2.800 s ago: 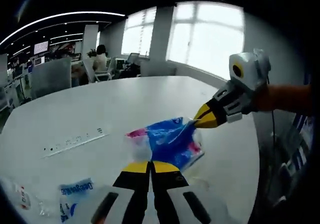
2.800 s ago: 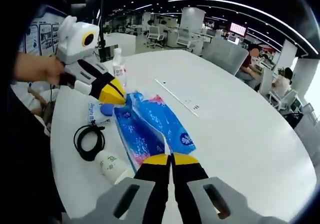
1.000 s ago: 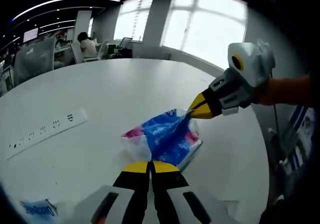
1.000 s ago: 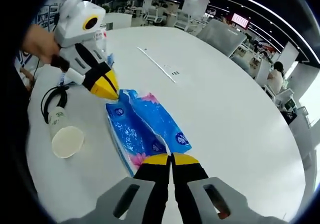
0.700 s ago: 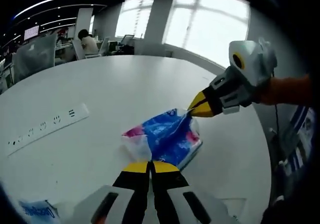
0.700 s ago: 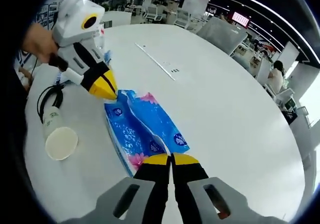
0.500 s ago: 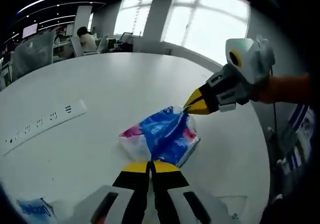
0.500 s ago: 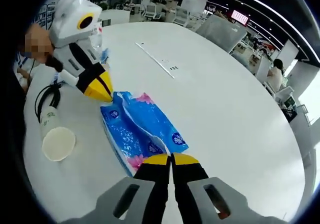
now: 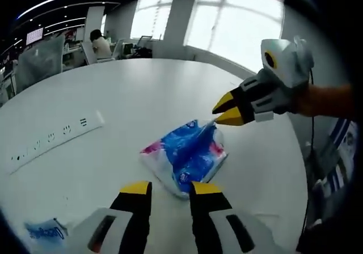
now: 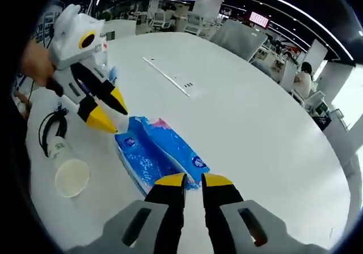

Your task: Arrange the tabletop items into an orderly group along one side of the table until the central work area is clear of visible clutter.

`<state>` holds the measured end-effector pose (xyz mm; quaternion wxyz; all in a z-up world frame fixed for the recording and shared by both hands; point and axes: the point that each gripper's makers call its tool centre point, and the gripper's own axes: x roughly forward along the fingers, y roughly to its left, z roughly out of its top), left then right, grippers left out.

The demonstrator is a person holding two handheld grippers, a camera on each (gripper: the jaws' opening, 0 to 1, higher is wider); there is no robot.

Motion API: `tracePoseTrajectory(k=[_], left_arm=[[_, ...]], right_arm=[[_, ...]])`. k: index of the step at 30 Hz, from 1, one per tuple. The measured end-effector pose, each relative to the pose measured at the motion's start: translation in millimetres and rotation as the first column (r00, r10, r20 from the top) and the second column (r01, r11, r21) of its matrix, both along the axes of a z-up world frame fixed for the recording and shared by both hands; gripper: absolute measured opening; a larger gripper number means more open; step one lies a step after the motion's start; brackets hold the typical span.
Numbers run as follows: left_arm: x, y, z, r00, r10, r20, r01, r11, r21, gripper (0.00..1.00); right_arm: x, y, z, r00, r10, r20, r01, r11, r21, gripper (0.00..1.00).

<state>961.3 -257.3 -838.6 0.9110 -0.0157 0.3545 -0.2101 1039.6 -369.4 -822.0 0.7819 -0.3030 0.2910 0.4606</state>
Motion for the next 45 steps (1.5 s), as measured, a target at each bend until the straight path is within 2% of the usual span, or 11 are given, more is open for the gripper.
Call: tracePoseTrajectory(k=[4, 7, 10, 13, 20, 24, 27, 32, 38, 43, 45], left_arm=[[-1.3, 8.7, 10.2, 1.000, 0.026, 0.006, -0.026, 1.000, -0.007, 0.35], [-5.4, 26.3, 21.6, 0.996, 0.087, 0.021, -0.087, 0.996, 0.029, 0.40], [-14.0, 31.2, 31.1, 0.995, 0.088, 0.041, -0.089, 0.995, 0.040, 0.44], [-27.1, 40.8, 36.6, 0.995, 0.089, 0.046, -0.094, 0.990, 0.102, 0.48], [-58.9, 72.6, 48.6, 0.969, 0.241, 0.049, -0.245, 0.963, 0.113, 0.53], [-78.3, 80.5, 51.2, 0.963, 0.265, 0.048, -0.269, 0.955, 0.124, 0.56], [-94.0, 89.0, 52.1, 0.950, 0.310, 0.034, -0.312, 0.942, 0.121, 0.59], [-121.9, 108.3, 58.9, 0.915, 0.401, 0.042, -0.403, 0.909, 0.106, 0.61], [-153.3, 120.5, 57.2, 0.890, 0.455, 0.033, -0.456, 0.884, 0.097, 0.61], [-174.7, 128.3, 54.3, 0.855, 0.518, 0.020, -0.518, 0.853, 0.069, 0.60], [-181.6, 128.7, 53.0, 0.831, 0.556, 0.010, -0.556, 0.830, 0.042, 0.59]], right_arm=[[-3.9, 8.0, 11.4, 0.999, -0.034, -0.023, 0.035, 0.997, 0.074, 0.15], [-8.0, 13.5, 24.3, 0.999, -0.038, -0.009, 0.038, 0.995, 0.097, 0.16], [-12.1, 22.9, 34.5, 0.999, -0.046, -0.019, 0.048, 0.988, 0.148, 0.20], [-18.0, 33.1, 43.5, 0.999, -0.030, -0.010, 0.032, 0.985, 0.172, 0.20], [-38.8, 65.6, 57.4, 0.999, 0.048, -0.007, -0.045, 0.975, 0.217, 0.25], [-46.0, 82.1, 58.4, 0.996, 0.083, -0.015, -0.077, 0.970, 0.232, 0.28], [-54.0, 93.1, 60.7, 0.993, 0.113, -0.023, -0.105, 0.966, 0.236, 0.30], [-66.0, 113.4, 62.0, 0.987, 0.159, -0.036, -0.146, 0.959, 0.241, 0.34], [-70.5, 137.3, 58.3, 0.977, 0.204, -0.056, -0.185, 0.953, 0.242, 0.36], [-80.9, 158.7, 56.1, 0.966, 0.251, -0.059, -0.231, 0.944, 0.237, 0.38], [-84.8, 166.0, 55.8, 0.962, 0.266, -0.064, -0.244, 0.940, 0.237, 0.39]])
